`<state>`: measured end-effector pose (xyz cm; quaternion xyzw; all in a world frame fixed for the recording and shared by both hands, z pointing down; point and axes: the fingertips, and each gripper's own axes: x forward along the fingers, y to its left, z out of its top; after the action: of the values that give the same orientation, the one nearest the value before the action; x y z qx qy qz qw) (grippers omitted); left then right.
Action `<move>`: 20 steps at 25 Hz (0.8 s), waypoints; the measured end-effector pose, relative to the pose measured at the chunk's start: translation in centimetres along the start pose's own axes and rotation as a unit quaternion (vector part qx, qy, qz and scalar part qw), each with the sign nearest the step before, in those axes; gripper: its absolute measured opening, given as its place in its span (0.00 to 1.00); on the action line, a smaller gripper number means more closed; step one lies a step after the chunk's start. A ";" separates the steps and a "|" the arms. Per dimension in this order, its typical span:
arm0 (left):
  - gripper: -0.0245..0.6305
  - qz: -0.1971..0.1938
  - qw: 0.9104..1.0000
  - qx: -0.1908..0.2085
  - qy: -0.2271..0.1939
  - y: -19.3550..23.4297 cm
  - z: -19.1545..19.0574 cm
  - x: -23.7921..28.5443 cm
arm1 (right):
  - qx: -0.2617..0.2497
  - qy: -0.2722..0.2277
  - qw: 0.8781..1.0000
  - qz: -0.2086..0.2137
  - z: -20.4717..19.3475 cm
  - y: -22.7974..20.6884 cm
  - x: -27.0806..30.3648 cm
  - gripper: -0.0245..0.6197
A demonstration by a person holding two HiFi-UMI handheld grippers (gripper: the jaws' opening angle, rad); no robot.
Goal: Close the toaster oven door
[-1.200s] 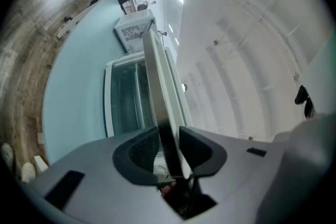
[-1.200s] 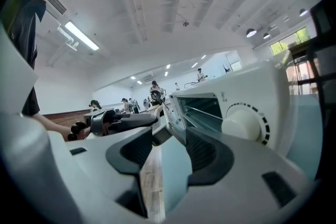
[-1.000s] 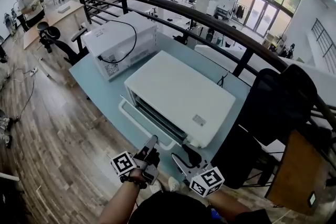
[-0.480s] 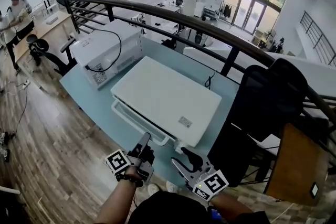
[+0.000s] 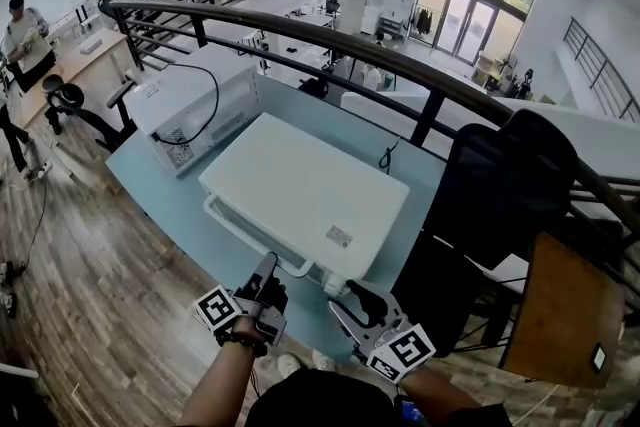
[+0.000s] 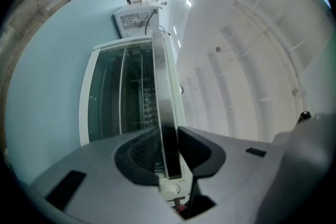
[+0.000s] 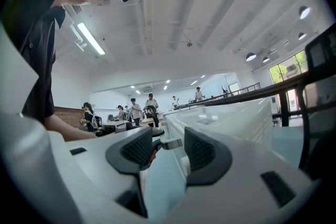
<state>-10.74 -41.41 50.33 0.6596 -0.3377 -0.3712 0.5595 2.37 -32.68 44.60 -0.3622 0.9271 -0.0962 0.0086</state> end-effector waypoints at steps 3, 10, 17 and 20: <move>0.20 -0.001 1.000 0.002 -0.004 -0.1 0.0 0.0 | 0.000 0.000 1.000 -0.001 0.0 -0.2 -0.2 0.33; 0.24 0.003 0.999 0.043 0.001 -0.8 0.0 0.1 | -0.003 -0.010 1.000 -0.003 0.9 -0.3 -0.1 0.33; 0.46 0.069 0.978 0.198 0.011 -1.2 2.1 -2.4 | -0.011 -0.036 0.999 -0.019 2.9 -1.6 0.0 0.33; 0.47 0.076 0.948 0.308 0.005 -3.0 3.3 -4.0 | -0.015 -0.046 0.998 -0.030 4.1 -2.3 -0.6 0.33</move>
<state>-15.49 -39.12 47.50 0.7741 -0.4816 -0.2021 0.3577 4.75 -34.61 41.00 -0.3944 0.9156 -0.0652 0.0428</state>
